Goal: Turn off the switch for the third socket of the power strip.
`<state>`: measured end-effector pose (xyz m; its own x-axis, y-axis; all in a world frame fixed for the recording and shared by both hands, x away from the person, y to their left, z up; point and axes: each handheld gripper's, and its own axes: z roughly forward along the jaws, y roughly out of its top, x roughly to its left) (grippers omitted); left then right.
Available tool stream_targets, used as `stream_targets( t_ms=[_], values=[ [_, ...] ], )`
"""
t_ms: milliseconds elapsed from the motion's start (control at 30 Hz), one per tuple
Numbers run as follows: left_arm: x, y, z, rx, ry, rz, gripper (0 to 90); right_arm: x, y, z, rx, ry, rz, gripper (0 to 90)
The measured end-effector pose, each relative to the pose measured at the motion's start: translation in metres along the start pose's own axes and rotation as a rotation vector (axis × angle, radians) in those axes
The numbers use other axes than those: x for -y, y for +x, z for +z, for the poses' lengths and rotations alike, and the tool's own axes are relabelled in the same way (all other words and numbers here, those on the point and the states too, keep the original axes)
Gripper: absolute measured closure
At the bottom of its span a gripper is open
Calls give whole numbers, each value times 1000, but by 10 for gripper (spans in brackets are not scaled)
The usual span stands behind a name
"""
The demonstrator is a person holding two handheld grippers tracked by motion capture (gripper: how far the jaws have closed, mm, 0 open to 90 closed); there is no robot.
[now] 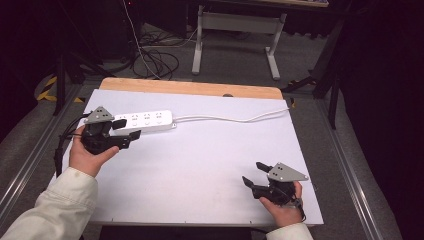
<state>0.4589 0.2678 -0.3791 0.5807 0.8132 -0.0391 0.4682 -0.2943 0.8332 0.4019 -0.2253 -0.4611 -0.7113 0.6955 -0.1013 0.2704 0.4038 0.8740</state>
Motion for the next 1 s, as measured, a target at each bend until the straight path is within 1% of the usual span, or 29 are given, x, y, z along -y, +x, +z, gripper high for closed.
stream_targets(
  t_ms=[33,100,133,167,200,233,267,300,333,367,400,433,467,500,567,667,700,733,767,833,867,1000],
  values=[
    [0,0,0,0,0,0,351,0,0,0,-1,-3,1,314],
    [-1,2,4,-12,7,17,375,0,0,0,-2,-5,0,314],
    [-1,2,4,-12,7,17,374,0,0,0,-1,-4,1,314],
    [-3,3,7,-45,4,7,372,0,0,0,-1,-3,0,314],
    [-3,3,7,-45,4,7,376,0,0,0,-1,-3,0,314],
    [-4,7,11,-65,9,-4,423,0,0,0,-2,-2,-2,314],
    [-5,9,12,-61,8,-14,457,0,0,0,-4,-5,-2,314],
    [-5,9,12,-61,8,-14,464,0,0,0,-4,-3,-5,314],
    [-6,12,15,-64,7,-22,466,0,0,0,-4,-4,-6,314],
    [-8,16,19,-104,12,-39,463,0,0,0,-6,-4,-6,314],
    [-9,18,21,-107,15,-46,462,0,0,0,-6,-4,-6,314],
    [-9,18,21,-107,15,-46,462,0,0,0,-8,-5,-6,314],
    [-11,23,25,-117,23,-46,467,0,0,0,-8,-4,-8,314],
    [-12,24,28,-123,28,-47,487,0,0,1,-10,-4,-8,314],
    [-12,26,30,-119,30,-44,531,0,0,1,-14,-4,-12,314],
    [-13,28,37,-147,36,-42,560,0,1,0,-17,-4,-9,314],
    [-12,29,44,-165,49,-32,581,0,1,0,-18,-4,-9,314],
    [-11,29,47,-186,56,-21,581,0,1,0,-18,-5,-10,314],
    [-10,30,50,-197,58,-12,588,0,1,0,-19,-5,-10,314],
    [-9,33,54,-163,46,-34,607,0,1,0,-19,-5,-11,314],
    [-8,34,56,-161,45,-42,618,0,1,0,-18,-4,-12,314],
    [-7,38,61,-185,40,-48,636,0,1,0,-19,-4,-13,314]
  ],
)
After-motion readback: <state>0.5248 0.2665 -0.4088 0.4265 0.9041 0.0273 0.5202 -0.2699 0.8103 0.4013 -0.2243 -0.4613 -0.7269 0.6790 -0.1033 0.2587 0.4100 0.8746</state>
